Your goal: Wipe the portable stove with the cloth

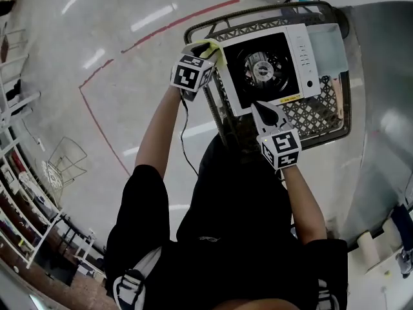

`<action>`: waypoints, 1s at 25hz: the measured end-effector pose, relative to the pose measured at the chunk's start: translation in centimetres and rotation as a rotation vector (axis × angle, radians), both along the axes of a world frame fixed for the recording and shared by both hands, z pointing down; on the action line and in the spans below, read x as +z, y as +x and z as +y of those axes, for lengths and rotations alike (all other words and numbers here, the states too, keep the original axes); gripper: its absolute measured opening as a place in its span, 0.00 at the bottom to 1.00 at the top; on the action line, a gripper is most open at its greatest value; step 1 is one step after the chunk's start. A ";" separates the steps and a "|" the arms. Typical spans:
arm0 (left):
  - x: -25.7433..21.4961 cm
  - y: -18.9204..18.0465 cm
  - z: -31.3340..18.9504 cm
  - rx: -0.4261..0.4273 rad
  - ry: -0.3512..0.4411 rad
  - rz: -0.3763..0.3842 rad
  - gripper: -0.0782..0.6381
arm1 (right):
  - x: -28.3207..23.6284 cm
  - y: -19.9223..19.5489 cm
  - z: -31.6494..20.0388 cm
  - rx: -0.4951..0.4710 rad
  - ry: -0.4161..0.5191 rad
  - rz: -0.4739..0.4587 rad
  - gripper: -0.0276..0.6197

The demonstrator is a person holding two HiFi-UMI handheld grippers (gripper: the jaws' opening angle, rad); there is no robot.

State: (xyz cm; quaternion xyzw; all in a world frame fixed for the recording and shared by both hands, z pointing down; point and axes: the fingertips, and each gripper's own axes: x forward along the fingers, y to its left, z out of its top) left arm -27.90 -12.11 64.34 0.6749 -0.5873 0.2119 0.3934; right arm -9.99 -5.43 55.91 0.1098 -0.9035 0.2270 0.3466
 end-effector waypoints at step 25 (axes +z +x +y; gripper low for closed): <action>-0.2 4.2 -5.5 0.682 -0.200 -0.107 0.26 | 0.6 1.5 -1.0 0.009 -0.015 -0.038 0.05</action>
